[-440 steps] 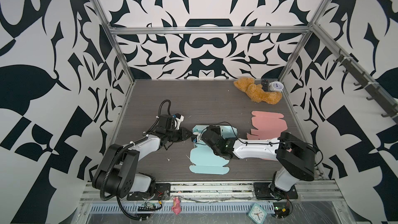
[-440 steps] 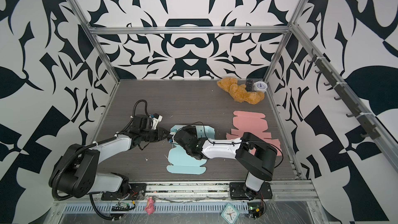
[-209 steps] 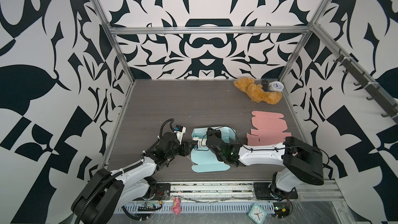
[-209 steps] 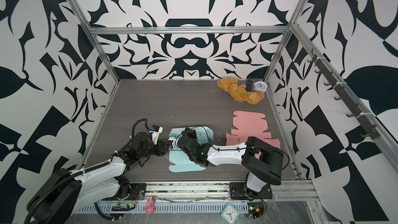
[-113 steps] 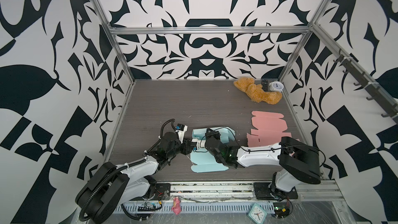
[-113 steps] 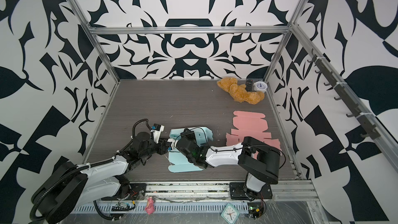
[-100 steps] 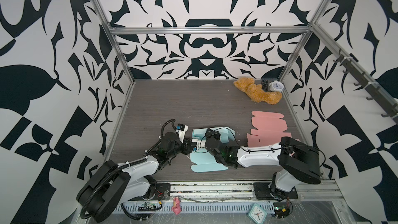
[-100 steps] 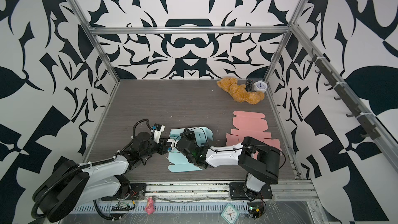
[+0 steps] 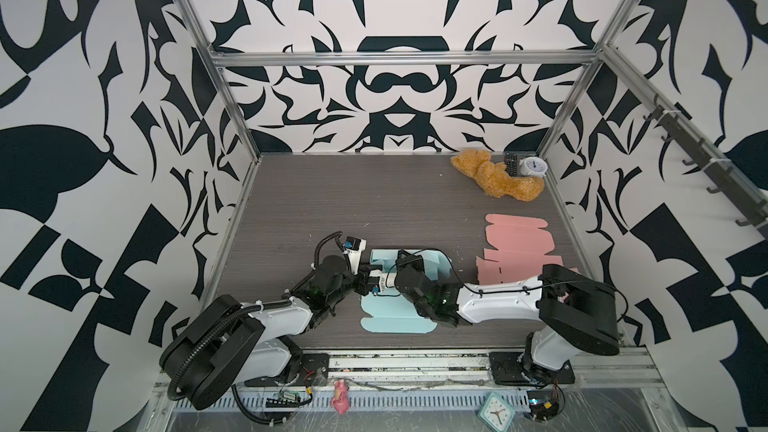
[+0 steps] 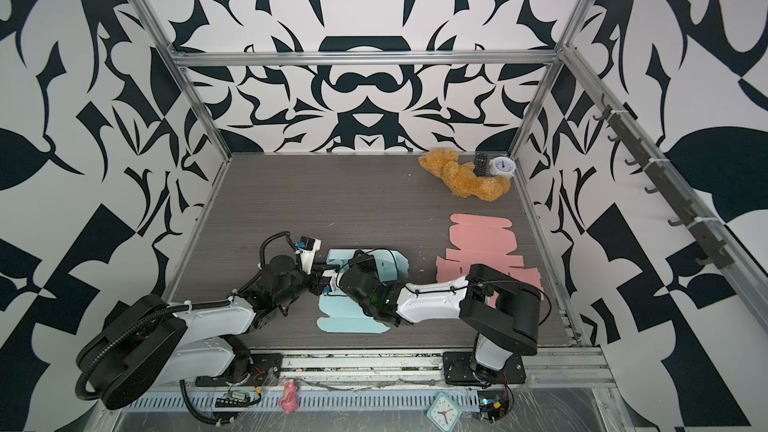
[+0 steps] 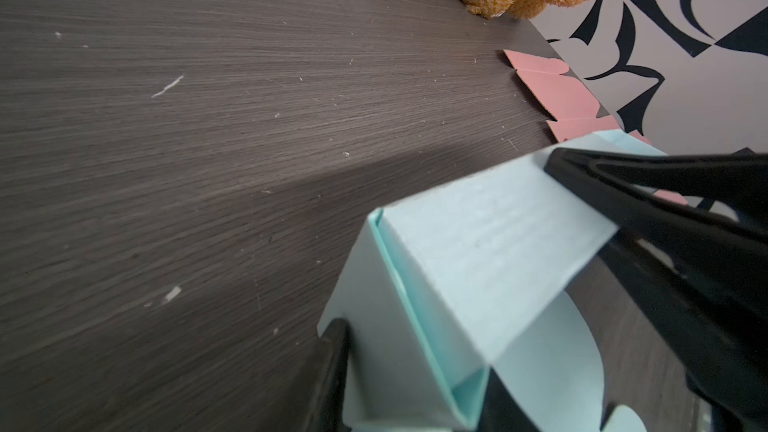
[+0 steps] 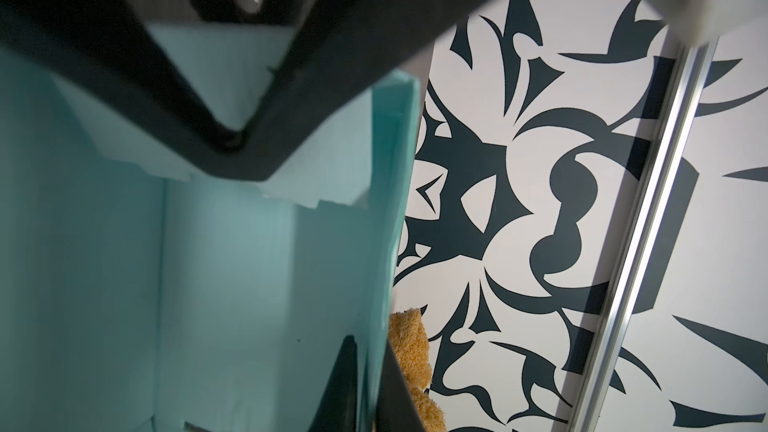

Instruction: Fold the paper box

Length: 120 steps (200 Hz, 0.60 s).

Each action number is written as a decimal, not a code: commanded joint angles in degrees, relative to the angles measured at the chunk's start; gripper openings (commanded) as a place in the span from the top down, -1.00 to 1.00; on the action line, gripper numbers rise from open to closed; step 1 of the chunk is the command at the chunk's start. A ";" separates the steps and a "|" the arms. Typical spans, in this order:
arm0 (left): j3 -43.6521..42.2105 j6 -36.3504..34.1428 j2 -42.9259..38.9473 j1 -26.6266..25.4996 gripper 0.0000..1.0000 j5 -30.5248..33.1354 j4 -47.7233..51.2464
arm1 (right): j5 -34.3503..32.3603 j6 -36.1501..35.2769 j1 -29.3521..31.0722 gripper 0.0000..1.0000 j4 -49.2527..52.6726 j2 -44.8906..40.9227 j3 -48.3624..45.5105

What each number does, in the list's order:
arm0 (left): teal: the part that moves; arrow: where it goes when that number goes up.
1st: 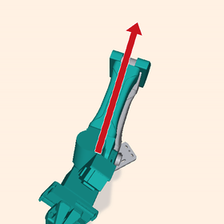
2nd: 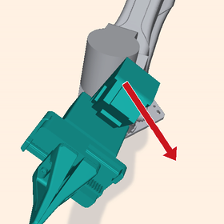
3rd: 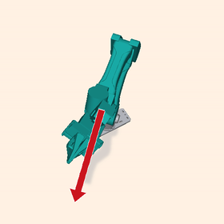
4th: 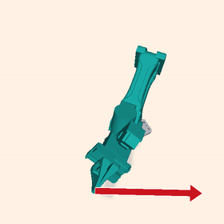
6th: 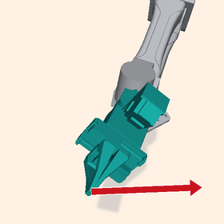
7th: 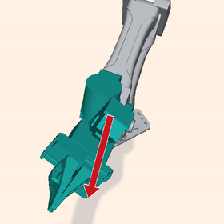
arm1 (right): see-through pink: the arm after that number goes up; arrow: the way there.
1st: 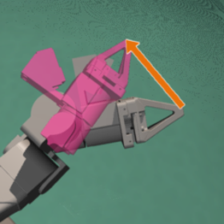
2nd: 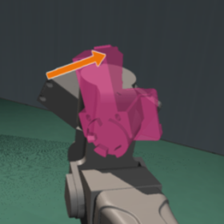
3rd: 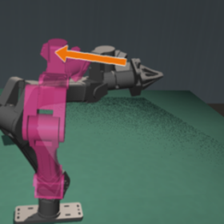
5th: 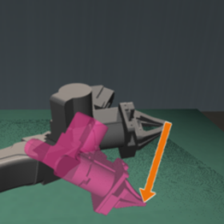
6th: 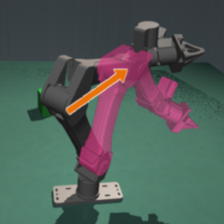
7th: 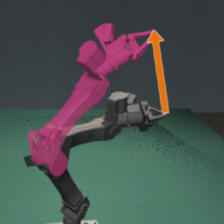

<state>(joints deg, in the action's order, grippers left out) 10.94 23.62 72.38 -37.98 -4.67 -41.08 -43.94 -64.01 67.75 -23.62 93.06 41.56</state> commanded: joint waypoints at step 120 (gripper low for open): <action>-0.79 -3.20 -0.05 -2.45 0.47 7.46 -2.25 | 9.21 24.00 1.69 -0.17 9.42 -11.77 1.56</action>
<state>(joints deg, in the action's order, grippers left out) 10.72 21.30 72.34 -40.16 1.08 -41.76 -38.00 -49.43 69.17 -16.56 84.84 41.63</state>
